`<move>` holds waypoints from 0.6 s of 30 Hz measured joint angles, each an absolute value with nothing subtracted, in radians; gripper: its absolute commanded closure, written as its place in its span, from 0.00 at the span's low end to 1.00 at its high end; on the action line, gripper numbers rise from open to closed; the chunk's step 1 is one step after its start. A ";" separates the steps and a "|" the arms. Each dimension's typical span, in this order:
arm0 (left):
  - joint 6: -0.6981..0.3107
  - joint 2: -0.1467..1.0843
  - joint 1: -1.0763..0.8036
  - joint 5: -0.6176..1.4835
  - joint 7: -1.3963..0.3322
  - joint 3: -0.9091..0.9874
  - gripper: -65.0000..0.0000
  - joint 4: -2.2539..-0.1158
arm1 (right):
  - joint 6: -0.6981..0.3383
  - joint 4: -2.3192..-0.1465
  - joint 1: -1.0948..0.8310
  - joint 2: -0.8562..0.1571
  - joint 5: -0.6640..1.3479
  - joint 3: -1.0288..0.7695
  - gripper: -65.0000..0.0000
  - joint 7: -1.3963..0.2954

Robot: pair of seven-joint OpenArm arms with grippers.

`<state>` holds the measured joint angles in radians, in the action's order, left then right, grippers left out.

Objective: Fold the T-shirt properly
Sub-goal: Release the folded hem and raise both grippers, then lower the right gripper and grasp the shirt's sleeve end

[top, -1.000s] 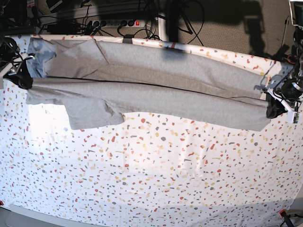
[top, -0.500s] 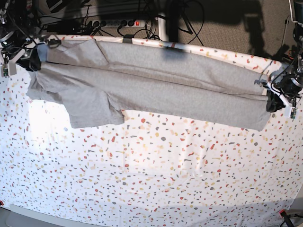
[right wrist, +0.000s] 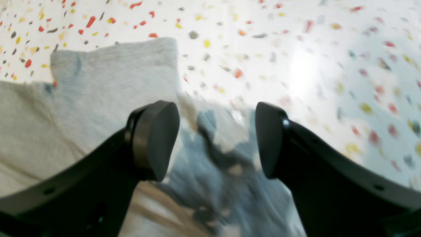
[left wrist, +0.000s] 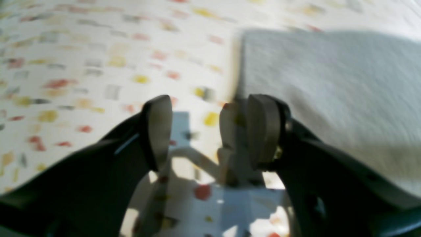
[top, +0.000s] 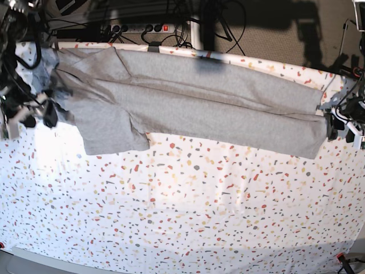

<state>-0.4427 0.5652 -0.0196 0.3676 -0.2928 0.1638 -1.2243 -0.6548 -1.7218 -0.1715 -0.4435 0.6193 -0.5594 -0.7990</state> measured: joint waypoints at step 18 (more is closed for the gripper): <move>-0.448 0.495 -0.014 0.426 -0.290 0.163 0.46 -1.224 | -0.557 -1.259 0.242 -0.427 0.496 -0.241 0.38 -0.759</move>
